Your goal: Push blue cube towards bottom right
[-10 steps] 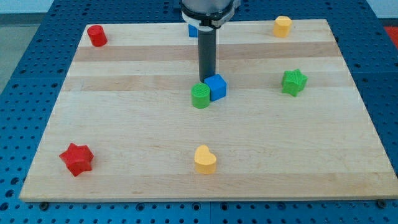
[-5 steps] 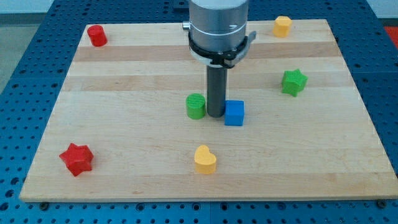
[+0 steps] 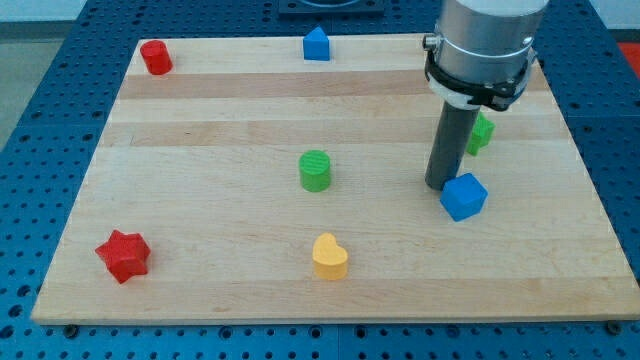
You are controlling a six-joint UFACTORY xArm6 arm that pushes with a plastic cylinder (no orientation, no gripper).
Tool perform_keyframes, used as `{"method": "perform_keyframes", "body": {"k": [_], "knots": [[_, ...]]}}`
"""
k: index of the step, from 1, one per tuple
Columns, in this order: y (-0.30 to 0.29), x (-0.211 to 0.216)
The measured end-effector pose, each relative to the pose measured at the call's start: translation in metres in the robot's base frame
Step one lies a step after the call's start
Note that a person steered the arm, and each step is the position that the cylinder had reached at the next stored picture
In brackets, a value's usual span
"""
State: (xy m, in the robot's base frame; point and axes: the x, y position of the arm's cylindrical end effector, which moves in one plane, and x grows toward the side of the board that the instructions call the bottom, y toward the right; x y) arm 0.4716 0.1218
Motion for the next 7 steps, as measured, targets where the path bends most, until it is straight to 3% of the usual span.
{"method": "perform_keyframes", "body": {"k": [3, 7], "knots": [[0.033, 0.038], [0.071, 0.044]]}}
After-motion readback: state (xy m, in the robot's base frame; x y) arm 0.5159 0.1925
